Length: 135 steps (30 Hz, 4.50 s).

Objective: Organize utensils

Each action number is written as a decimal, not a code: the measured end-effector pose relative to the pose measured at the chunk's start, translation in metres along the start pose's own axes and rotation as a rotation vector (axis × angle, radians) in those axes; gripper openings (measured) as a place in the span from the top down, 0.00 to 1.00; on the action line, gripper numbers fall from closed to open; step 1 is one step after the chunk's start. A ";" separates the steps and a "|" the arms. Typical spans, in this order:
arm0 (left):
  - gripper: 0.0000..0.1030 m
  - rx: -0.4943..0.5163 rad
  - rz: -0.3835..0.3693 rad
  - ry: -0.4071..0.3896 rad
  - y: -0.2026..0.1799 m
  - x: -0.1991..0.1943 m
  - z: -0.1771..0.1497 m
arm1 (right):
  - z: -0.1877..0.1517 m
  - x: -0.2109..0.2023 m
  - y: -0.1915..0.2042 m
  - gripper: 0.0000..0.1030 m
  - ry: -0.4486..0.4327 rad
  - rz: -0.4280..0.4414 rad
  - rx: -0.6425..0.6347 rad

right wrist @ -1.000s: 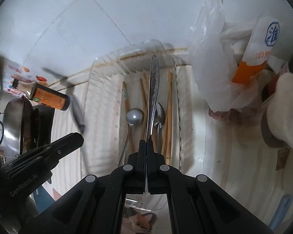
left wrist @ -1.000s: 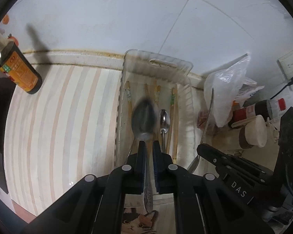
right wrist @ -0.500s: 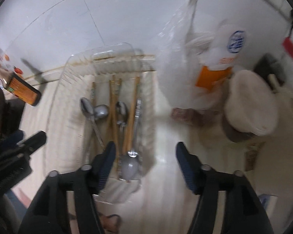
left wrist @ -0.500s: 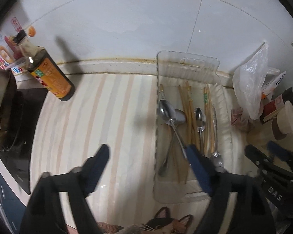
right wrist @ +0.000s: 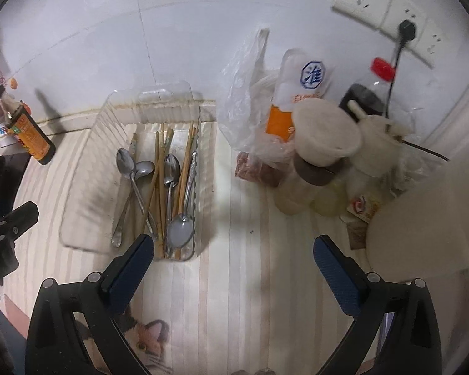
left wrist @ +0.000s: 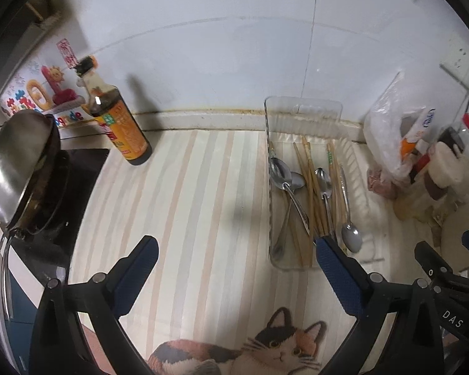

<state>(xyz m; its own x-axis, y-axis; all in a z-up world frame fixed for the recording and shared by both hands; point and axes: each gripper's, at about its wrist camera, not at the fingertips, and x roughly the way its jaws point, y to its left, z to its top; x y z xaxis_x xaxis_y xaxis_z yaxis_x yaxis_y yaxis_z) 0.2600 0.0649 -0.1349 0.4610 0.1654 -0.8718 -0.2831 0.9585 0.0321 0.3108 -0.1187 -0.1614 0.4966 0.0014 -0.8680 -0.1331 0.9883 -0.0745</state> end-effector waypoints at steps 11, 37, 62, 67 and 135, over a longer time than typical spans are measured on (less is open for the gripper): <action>0.00 0.018 -0.122 -0.114 0.020 -0.106 -0.037 | -0.039 -0.122 -0.014 0.00 -0.129 0.118 0.066; 0.00 0.066 -0.296 -0.272 0.035 -0.273 -0.113 | -0.133 -0.312 -0.027 0.00 -0.339 0.284 0.066; 0.00 0.029 -0.244 -0.272 0.029 -0.265 -0.110 | -0.120 -0.295 -0.027 0.00 -0.311 0.323 0.047; 0.00 0.025 -0.238 -0.267 0.031 -0.262 -0.109 | -0.120 -0.293 -0.025 0.00 -0.308 0.326 0.050; 0.00 0.053 -0.259 -0.256 0.032 -0.266 -0.113 | -0.120 -0.284 -0.031 0.00 -0.283 0.345 0.019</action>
<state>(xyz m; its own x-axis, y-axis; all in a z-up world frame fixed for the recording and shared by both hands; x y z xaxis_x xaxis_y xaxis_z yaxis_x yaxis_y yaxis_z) 0.0331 0.0250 0.0425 0.7088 -0.0377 -0.7044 -0.0889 0.9858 -0.1422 0.0713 -0.1684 0.0289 0.6414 0.3703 -0.6719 -0.3177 0.9254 0.2067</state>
